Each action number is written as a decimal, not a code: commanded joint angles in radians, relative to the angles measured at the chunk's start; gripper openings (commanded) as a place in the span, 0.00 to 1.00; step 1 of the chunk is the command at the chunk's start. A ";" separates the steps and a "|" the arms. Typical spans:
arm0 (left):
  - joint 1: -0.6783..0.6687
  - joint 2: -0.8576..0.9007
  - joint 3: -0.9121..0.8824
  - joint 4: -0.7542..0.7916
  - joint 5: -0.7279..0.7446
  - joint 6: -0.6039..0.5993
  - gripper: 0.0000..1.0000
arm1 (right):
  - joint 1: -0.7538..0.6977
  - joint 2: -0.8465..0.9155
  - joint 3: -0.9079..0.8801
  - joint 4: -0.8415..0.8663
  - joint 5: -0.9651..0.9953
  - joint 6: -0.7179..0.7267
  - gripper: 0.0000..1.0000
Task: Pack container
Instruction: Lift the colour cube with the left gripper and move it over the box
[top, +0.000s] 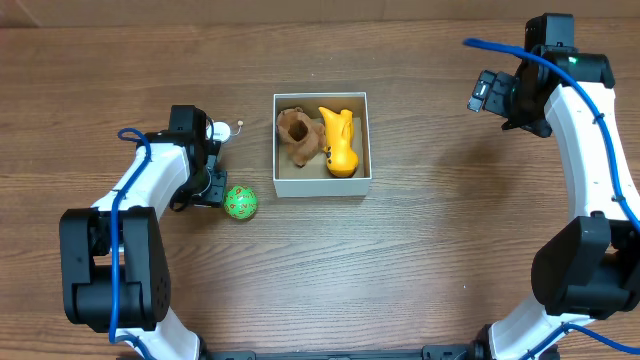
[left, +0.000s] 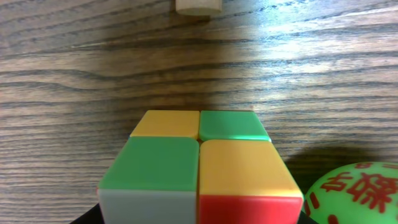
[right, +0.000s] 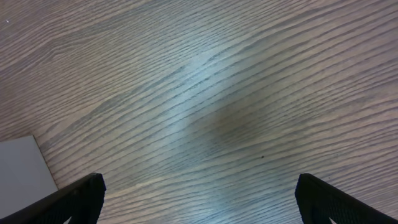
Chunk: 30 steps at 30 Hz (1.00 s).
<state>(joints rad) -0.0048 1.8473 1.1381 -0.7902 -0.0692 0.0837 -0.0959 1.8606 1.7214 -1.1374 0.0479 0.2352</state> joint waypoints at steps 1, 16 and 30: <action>-0.001 0.017 0.036 -0.015 -0.066 -0.002 0.49 | 0.002 -0.032 0.021 0.005 -0.005 0.005 1.00; -0.003 0.017 0.479 -0.344 0.005 -0.055 0.50 | 0.002 -0.032 0.021 0.005 -0.005 0.005 1.00; -0.050 0.017 0.727 -0.510 0.385 -0.156 0.48 | 0.002 -0.032 0.021 0.005 -0.005 0.005 1.00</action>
<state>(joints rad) -0.0154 1.8610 1.8393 -1.2961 0.1989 -0.0288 -0.0959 1.8606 1.7214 -1.1370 0.0483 0.2352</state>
